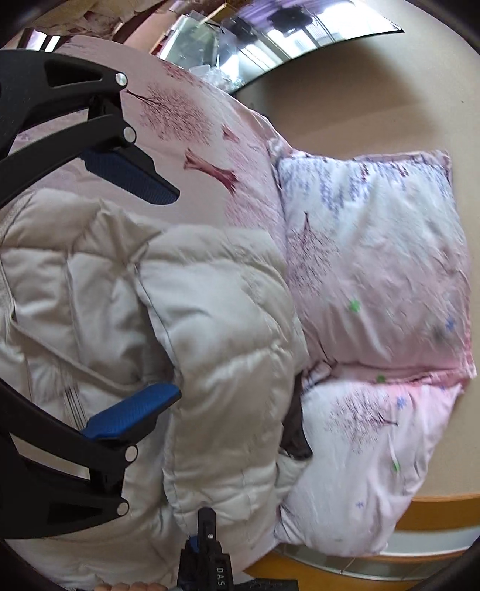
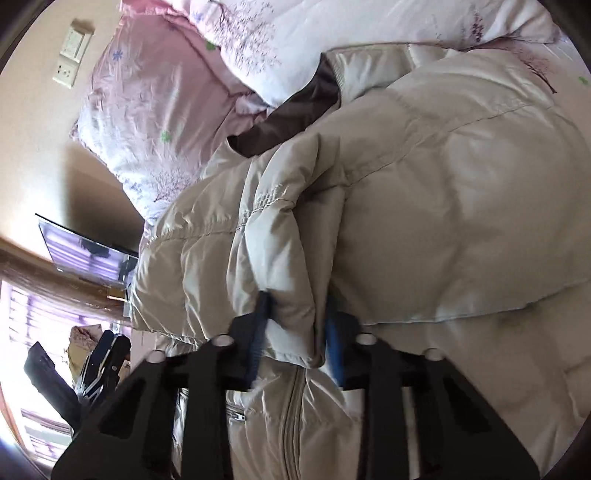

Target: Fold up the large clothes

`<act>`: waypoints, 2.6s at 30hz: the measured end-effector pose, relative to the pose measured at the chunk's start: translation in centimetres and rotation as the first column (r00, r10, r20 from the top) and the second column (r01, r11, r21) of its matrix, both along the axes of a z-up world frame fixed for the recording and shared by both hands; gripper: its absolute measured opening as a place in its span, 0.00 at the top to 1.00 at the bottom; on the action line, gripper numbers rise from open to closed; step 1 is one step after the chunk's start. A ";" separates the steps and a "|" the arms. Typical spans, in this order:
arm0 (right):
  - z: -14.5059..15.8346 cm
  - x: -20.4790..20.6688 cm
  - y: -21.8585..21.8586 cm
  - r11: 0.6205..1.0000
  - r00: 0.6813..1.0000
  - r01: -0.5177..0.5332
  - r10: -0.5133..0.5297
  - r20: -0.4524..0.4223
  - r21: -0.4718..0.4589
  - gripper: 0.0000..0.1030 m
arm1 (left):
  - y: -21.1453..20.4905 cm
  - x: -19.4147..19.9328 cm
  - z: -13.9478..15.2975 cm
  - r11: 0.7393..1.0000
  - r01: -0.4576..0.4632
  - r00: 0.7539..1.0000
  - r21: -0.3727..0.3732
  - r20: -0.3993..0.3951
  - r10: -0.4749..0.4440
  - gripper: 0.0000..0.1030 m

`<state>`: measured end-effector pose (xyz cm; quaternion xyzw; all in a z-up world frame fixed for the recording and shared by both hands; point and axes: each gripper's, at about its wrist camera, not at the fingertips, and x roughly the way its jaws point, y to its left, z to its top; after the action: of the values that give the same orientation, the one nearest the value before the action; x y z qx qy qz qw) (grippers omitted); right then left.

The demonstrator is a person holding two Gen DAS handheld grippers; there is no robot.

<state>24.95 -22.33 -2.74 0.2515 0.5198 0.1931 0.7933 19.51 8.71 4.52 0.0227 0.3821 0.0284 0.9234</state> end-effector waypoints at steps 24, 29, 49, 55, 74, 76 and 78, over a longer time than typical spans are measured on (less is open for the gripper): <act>-0.4 -0.3 -3.2 0.965 0.984 0.175 -0.167 0.059 -0.195 0.89 | 1.9 -1.4 -2.1 0.998 -0.029 0.999 0.049 -0.016 0.029 0.03; -0.6 -1.3 -4.1 0.975 0.986 0.164 -0.164 0.012 -0.151 0.72 | 3.0 -2.2 -2.6 1.000 -0.019 0.999 0.023 -0.032 0.020 0.03; -1.4 -17.5 -24.1 0.936 0.942 0.310 -0.325 -0.077 -0.167 0.17 | 12.9 -12.7 -7.3 0.938 -0.062 0.974 -0.341 -0.227 -0.018 0.02; -3.1 -18.4 -25.6 0.962 0.955 0.272 -0.268 -0.129 0.016 0.17 | 12.2 -13.5 -7.4 0.874 0.051 0.981 -0.483 -0.140 -0.135 0.02; -5.3 -19.8 -21.0 0.983 0.993 0.066 -0.048 -0.106 0.174 0.34 | 9.8 -13.1 -9.9 0.766 0.094 0.929 -0.636 -0.220 -0.297 0.04; -5.6 -19.8 -21.1 0.978 0.993 0.071 -0.050 -0.108 0.196 0.40 | 10.0 -13.3 -10.0 0.750 0.091 0.931 -0.655 -0.211 -0.298 0.11; -5.8 -20.0 -21.3 0.976 0.993 0.079 -0.060 -0.100 0.202 0.44 | 10.2 -13.3 -10.1 0.754 0.073 0.938 -0.652 -0.213 -0.275 0.27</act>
<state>4.96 -43.61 -8.53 0.3591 0.5246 0.2059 0.7440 6.16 18.92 -5.57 -0.2505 0.4988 -0.1929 0.8070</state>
